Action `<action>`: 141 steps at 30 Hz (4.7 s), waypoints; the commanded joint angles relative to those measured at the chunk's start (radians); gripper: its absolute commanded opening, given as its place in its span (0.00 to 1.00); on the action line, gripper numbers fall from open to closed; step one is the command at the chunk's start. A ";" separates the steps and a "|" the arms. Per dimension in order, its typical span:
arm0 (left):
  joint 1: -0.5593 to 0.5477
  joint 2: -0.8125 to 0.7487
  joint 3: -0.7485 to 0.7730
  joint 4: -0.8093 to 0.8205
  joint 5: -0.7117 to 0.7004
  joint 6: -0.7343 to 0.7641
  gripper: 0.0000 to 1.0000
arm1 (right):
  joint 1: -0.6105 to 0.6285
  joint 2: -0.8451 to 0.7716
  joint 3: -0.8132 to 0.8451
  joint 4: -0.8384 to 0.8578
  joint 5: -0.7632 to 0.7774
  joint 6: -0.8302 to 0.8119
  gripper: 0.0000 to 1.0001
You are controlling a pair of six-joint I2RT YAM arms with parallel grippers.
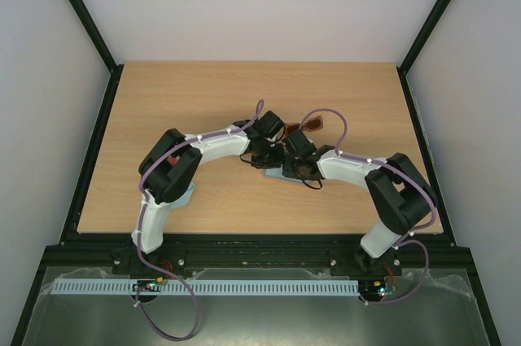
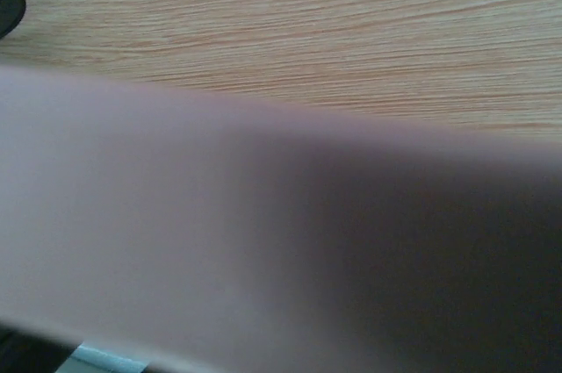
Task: Organize the sunglasses
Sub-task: Place the glasses cleaning cloth in the sunglasses case, then fold the sunglasses.
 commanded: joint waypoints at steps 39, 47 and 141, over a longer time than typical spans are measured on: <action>0.004 -0.067 -0.023 -0.027 -0.062 -0.044 0.20 | -0.003 -0.187 -0.036 -0.121 0.247 0.001 0.49; 0.008 -0.216 -0.105 -0.035 -0.084 -0.045 0.29 | -0.002 -0.303 -0.047 -0.115 0.145 0.009 0.50; 0.364 -0.089 -0.137 -0.094 0.041 0.321 0.02 | -0.003 -0.336 -0.020 -0.060 -0.095 0.055 0.46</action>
